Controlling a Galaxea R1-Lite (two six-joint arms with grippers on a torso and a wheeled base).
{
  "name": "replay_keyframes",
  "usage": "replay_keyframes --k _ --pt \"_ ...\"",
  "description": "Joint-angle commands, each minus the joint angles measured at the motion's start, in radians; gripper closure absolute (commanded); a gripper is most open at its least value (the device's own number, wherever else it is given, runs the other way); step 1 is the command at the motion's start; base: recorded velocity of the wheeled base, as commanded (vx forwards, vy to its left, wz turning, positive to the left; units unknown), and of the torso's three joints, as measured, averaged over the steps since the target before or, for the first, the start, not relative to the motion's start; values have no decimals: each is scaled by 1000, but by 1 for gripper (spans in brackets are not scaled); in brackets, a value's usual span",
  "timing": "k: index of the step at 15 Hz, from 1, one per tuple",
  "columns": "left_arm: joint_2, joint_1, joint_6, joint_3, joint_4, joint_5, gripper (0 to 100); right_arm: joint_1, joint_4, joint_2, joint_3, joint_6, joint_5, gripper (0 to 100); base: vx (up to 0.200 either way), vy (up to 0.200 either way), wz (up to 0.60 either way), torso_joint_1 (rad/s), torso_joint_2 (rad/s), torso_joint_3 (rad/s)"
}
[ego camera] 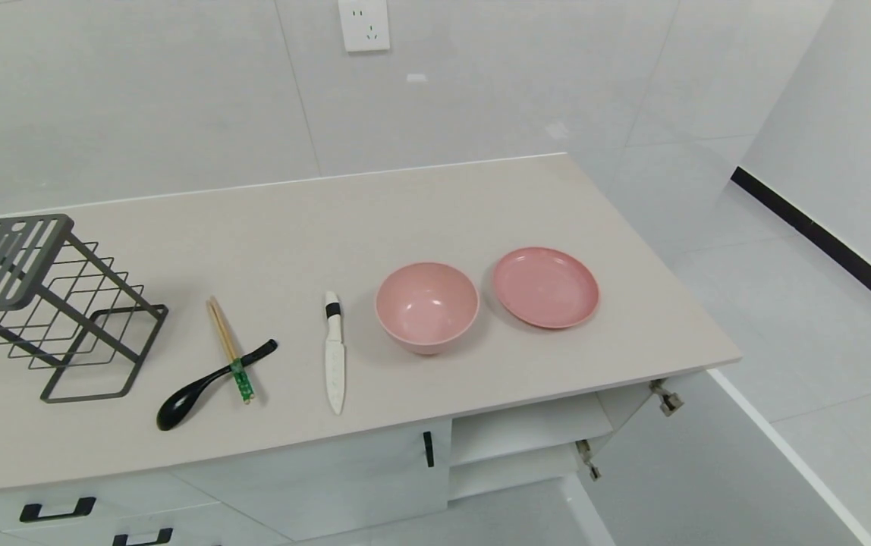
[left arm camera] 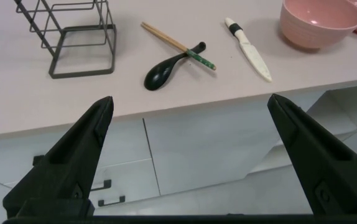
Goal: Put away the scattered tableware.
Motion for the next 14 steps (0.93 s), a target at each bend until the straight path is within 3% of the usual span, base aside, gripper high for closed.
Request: replay_keyframes --k 1,6,11,14 --pt "1 0 -1 0 0 0 0 0 0 2 0 0 -1 0 200 0 0 2 2 -2" --pt "1 0 0 0 0 2 0 -1 0 2 0 2 -1 0 200 0 0 4 -1 4" --pt "1 0 0 0 0 3 0 -1 -12 0 0 -2 2 0 0 0 0 0 0 0" --pt "1 0 0 0 0 -2 0 0 -201 0 0 -9 3 0 0 0 0 0 0 0"
